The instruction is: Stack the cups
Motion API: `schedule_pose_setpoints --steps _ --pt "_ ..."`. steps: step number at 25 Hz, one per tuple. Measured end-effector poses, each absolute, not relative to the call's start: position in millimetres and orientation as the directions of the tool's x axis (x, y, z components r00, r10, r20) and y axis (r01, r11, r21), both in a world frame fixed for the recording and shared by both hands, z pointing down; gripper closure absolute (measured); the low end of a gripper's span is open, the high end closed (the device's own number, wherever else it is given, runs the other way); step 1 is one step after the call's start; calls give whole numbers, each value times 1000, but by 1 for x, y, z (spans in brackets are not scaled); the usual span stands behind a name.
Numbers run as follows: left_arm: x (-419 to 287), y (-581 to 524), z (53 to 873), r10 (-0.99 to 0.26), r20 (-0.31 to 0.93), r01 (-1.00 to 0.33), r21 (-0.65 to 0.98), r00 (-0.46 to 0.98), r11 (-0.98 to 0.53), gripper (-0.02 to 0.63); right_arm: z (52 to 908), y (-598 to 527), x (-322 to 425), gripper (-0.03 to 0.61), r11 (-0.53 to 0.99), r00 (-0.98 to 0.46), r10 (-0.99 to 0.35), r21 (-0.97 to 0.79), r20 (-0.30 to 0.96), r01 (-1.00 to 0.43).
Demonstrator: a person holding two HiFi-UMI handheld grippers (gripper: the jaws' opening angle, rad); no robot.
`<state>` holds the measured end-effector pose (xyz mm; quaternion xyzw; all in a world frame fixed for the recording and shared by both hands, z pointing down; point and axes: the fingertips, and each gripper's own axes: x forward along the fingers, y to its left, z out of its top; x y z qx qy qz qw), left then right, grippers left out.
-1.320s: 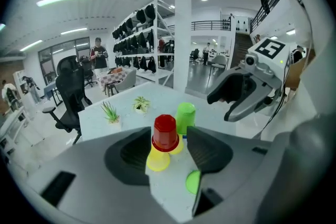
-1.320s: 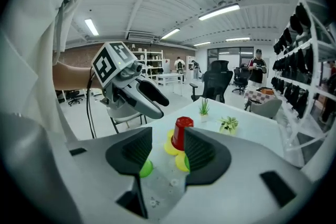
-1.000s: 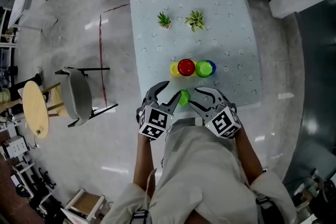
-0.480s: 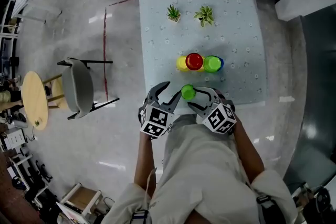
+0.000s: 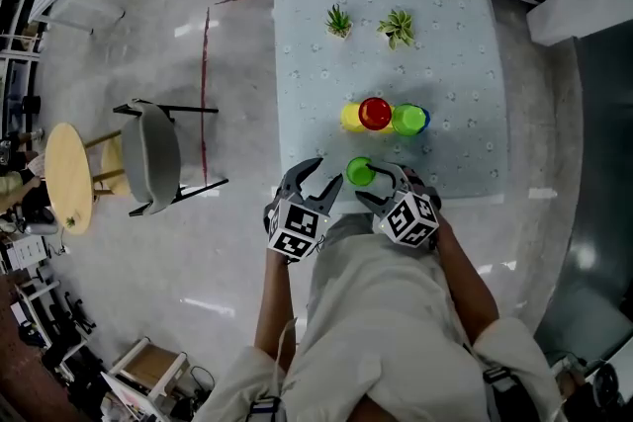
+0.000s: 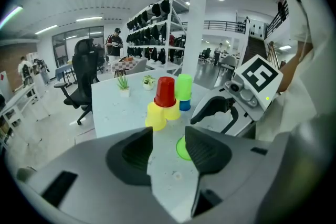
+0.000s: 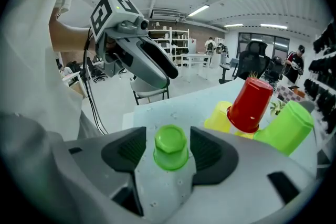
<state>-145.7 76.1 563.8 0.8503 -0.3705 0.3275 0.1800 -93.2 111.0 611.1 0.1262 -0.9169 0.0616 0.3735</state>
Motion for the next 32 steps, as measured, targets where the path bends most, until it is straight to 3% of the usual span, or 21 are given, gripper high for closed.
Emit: schedule_pose_setpoints --steps 7,11,23,32 --pt "-146 79 570 -508 700 -752 64 502 -656 415 630 110 -94 311 961 -679 -171 -31 714 -274" --pt "-147 79 571 -508 701 -754 63 500 -654 419 633 108 -95 360 961 -678 -181 -17 713 -275" --pt "-138 65 555 -524 667 -740 62 530 -670 430 584 96 -84 362 946 -705 -235 -10 669 -324" --pt "-121 51 526 -583 575 -731 40 574 -681 491 526 80 -68 364 923 -706 -327 51 629 -381"
